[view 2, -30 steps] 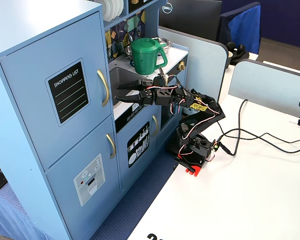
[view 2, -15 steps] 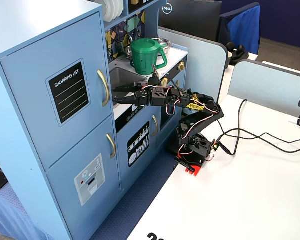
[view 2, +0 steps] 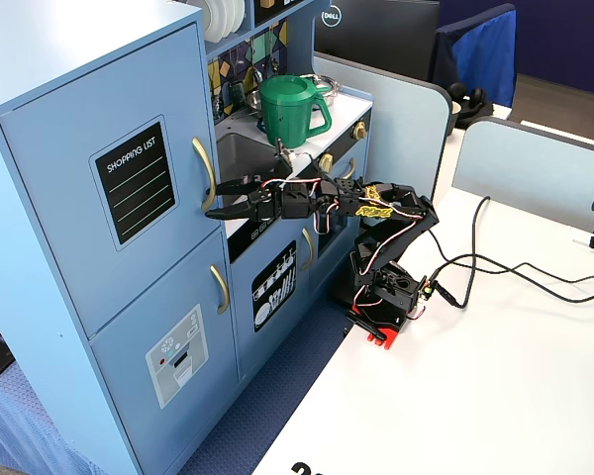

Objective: Open the left cabinet door

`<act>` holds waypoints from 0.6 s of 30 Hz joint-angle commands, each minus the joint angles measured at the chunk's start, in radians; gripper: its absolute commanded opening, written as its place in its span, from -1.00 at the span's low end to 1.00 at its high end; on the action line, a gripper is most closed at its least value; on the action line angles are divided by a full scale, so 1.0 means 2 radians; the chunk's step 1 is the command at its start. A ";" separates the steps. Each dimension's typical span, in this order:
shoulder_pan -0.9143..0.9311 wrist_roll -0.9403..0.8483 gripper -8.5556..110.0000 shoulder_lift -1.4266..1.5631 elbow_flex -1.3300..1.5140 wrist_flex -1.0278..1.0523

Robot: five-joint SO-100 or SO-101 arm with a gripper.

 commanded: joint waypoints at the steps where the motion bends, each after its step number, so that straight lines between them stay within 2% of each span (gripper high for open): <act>1: -0.006 -0.015 -0.55 -0.019 -0.061 -0.018; 6: -0.053 -0.072 -0.57 -0.017 -0.057 -0.036; 18: -0.176 -0.212 -0.59 0.041 0.071 -0.137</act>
